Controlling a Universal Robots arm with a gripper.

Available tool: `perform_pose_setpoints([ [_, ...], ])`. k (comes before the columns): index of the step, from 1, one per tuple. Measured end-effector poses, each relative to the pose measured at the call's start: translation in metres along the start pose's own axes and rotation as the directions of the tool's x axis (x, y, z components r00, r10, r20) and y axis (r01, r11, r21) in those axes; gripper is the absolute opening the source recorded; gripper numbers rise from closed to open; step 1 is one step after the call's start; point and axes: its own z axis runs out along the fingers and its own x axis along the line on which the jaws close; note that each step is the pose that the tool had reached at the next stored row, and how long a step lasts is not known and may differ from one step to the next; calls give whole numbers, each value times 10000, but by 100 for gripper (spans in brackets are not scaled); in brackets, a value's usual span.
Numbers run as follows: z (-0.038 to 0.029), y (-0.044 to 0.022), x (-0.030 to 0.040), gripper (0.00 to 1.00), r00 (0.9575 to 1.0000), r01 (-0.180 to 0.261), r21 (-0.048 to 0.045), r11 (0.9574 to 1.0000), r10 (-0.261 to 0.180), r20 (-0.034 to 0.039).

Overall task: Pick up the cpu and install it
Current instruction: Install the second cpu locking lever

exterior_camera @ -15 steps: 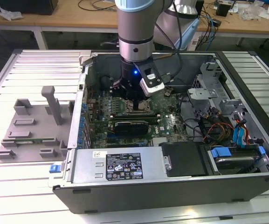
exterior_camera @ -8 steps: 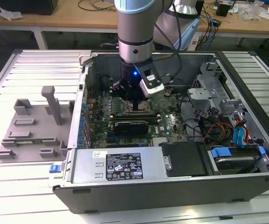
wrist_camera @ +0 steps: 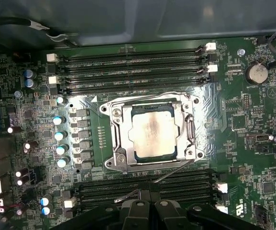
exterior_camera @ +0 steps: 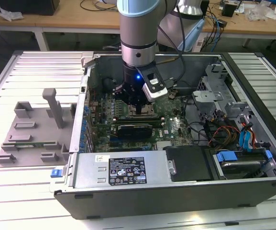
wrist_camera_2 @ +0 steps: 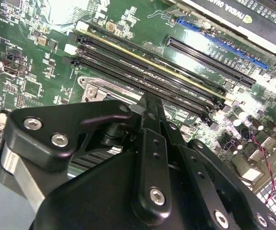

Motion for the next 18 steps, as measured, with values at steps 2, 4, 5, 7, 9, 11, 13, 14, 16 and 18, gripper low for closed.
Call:
perform_pose_setpoints([
  [2, 11, 0, 3, 11, 10000, -1, -1, 10000, 1, 1],
  [4, 22, 0, 11, 11, 10000, -2, 0, 10000, 2, 0],
  [5, 28, -1, 19, 11, 10000, 0, 1, 10000, 0, 0],
  [7, 33, -2, 42, 11, 10000, 0, -1, 10000, 0, 1],
  [9, 33, -6, 73, 11, 10000, 0, 0, 10000, 0, 0],
  [11, 36, -11, 133, 11, 10000, 0, -1, 10000, 0, 5],
  [13, 46, -13, 170, 11, 10000, -1, -2, 10000, 1, 8],
  [14, 58, -15, 187, 11, 10000, 2, 0, 10000, -2, 8],
  [16, 81, -14, 188, 11, 9999, 132, -7, 9999, -132, 13],
  [18, 114, -14, 191, 11, 9994, 358, -21, 9994, -358, 19],
])
